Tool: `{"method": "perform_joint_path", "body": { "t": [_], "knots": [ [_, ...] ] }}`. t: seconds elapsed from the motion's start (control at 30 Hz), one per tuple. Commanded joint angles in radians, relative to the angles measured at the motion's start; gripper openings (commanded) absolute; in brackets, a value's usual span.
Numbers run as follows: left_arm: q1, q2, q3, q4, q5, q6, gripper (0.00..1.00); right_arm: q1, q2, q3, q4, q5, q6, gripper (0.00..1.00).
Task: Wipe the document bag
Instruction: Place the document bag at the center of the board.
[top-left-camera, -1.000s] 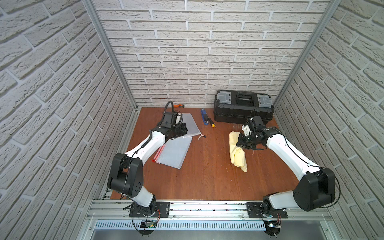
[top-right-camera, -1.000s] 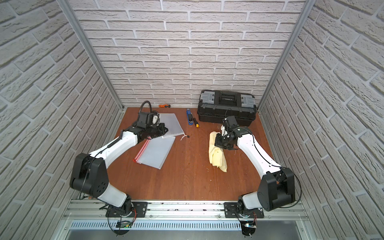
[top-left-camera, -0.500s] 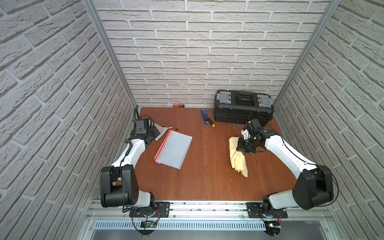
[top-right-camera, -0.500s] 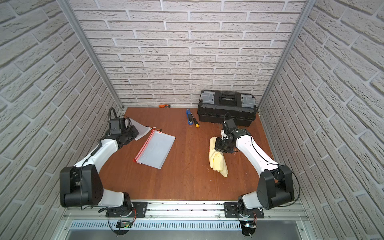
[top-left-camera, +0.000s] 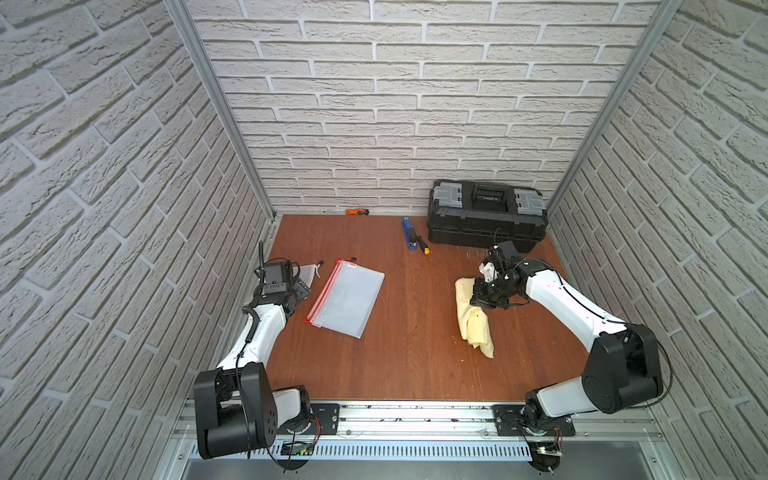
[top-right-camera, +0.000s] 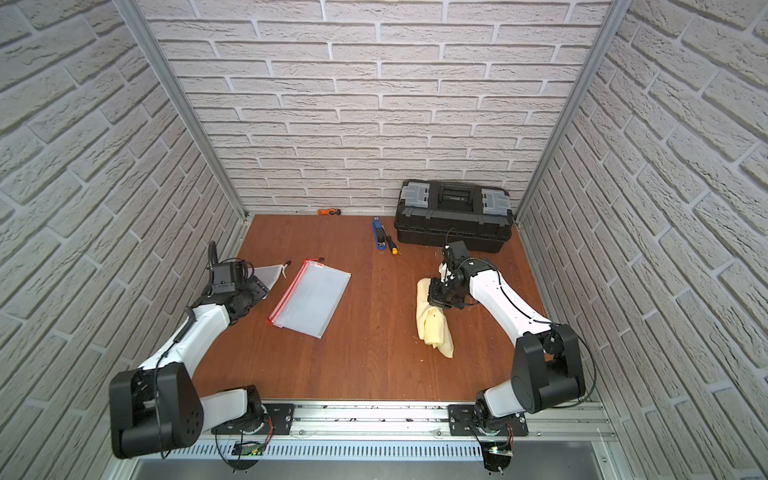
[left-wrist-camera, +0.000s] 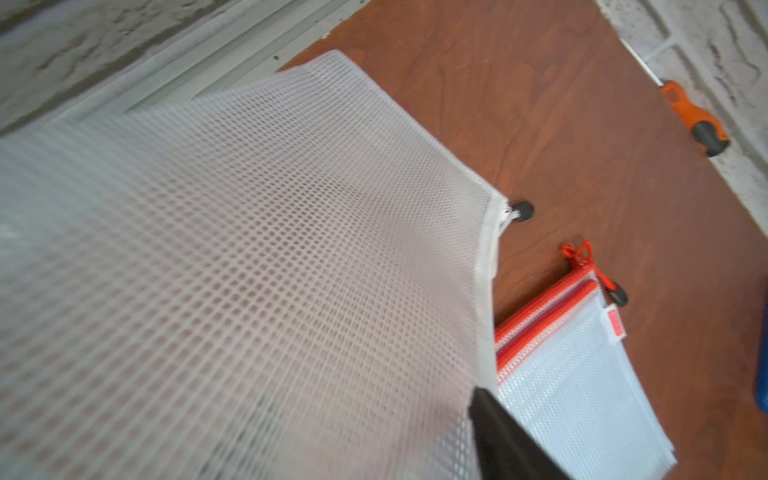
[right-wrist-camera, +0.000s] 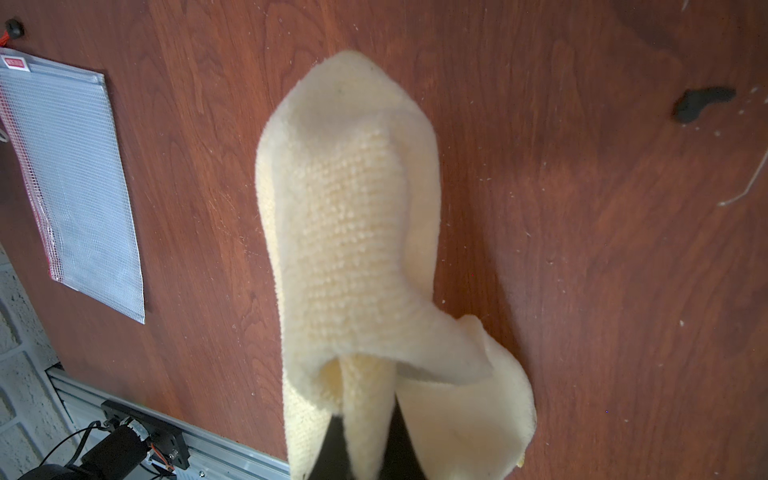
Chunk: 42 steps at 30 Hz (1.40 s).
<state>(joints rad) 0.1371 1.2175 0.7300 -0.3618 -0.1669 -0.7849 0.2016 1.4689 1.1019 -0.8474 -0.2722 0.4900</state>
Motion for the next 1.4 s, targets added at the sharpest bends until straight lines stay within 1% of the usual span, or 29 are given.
{"method": "perform_joint_path", "body": {
  "t": [0.0, 0.13, 0.17, 0.23, 0.3, 0.37, 0.4, 0.43, 0.5, 0.53, 0.63, 0.67, 0.7, 0.73, 0.77, 0.87, 0.9, 1.0, 1.13, 1.23, 1.37],
  "knots": [
    [0.002, -0.073, 0.066, -0.128, -0.196, -0.012, 0.98, 0.01, -0.003, -0.02, 0.027, -0.018, -0.001, 0.02],
    [0.003, -0.155, 0.16, -0.302, -0.343, -0.053, 0.98, 0.011, 0.008, -0.017, 0.024, -0.018, -0.005, 0.02],
    [0.0, -0.174, 0.179, -0.328, -0.36, -0.052, 0.98, 0.012, 0.011, -0.016, 0.024, -0.018, -0.005, 0.02],
    [-0.009, -0.215, 0.185, -0.294, -0.331, 0.005, 0.98, 0.013, 0.014, -0.011, 0.028, -0.018, -0.003, 0.02],
    [-0.013, -0.237, 0.176, -0.21, -0.221, 0.068, 0.92, 0.015, 0.021, -0.006, 0.032, -0.021, -0.002, 0.02],
    [-0.021, -0.212, 0.173, -0.108, -0.014, 0.129, 0.81, 0.018, 0.03, 0.003, 0.034, -0.024, -0.002, 0.02],
    [-0.032, -0.184, 0.183, -0.084, 0.068, 0.151, 0.79, 0.019, 0.034, 0.006, 0.033, -0.024, -0.002, 0.02],
    [-0.052, -0.137, 0.204, -0.083, 0.122, 0.168, 0.79, 0.021, 0.038, 0.009, 0.033, -0.024, -0.001, 0.02],
    [-0.076, -0.038, 0.248, -0.097, 0.215, 0.21, 0.74, 0.023, 0.039, 0.009, 0.035, -0.024, -0.002, 0.02],
    [-0.085, 0.012, 0.264, -0.094, 0.284, 0.236, 0.71, 0.026, 0.037, 0.007, 0.037, -0.025, -0.001, 0.02],
    [-0.085, 0.129, 0.296, -0.07, 0.484, 0.261, 0.58, 0.027, 0.033, 0.003, 0.036, -0.019, 0.002, 0.02],
    [-0.087, 0.157, 0.303, -0.059, 0.528, 0.264, 0.53, 0.028, 0.033, 0.002, 0.031, -0.018, 0.001, 0.02],
    [-0.092, 0.177, 0.308, -0.057, 0.544, 0.266, 0.5, 0.028, 0.031, -0.001, 0.029, -0.015, 0.0, 0.02],
    [-0.102, 0.197, 0.318, -0.062, 0.554, 0.28, 0.5, 0.028, 0.029, -0.003, 0.028, -0.012, -0.001, 0.02],
    [-0.115, 0.217, 0.334, -0.082, 0.549, 0.299, 0.53, 0.028, 0.028, -0.004, 0.026, -0.01, -0.001, 0.02],
    [-0.165, 0.269, 0.374, -0.146, 0.497, 0.348, 0.57, 0.027, 0.032, -0.007, 0.025, -0.003, -0.001, 0.02],
    [-0.18, 0.285, 0.382, -0.16, 0.476, 0.36, 0.58, 0.027, 0.034, -0.007, 0.026, -0.005, -0.001, 0.02],
    [-0.223, 0.342, 0.4, -0.198, 0.366, 0.385, 0.58, 0.027, 0.046, -0.002, 0.034, -0.012, 0.002, 0.02],
    [-0.229, 0.439, 0.43, -0.232, 0.283, 0.397, 0.58, 0.029, 0.054, 0.007, 0.034, -0.017, 0.001, 0.02],
    [-0.231, 0.489, 0.452, -0.241, 0.242, 0.407, 0.57, 0.03, 0.057, 0.012, 0.028, -0.014, -0.003, 0.02],
    [-0.231, 0.532, 0.478, -0.241, 0.213, 0.417, 0.59, 0.03, 0.062, 0.015, 0.022, -0.012, -0.004, 0.02]
  ]
}}
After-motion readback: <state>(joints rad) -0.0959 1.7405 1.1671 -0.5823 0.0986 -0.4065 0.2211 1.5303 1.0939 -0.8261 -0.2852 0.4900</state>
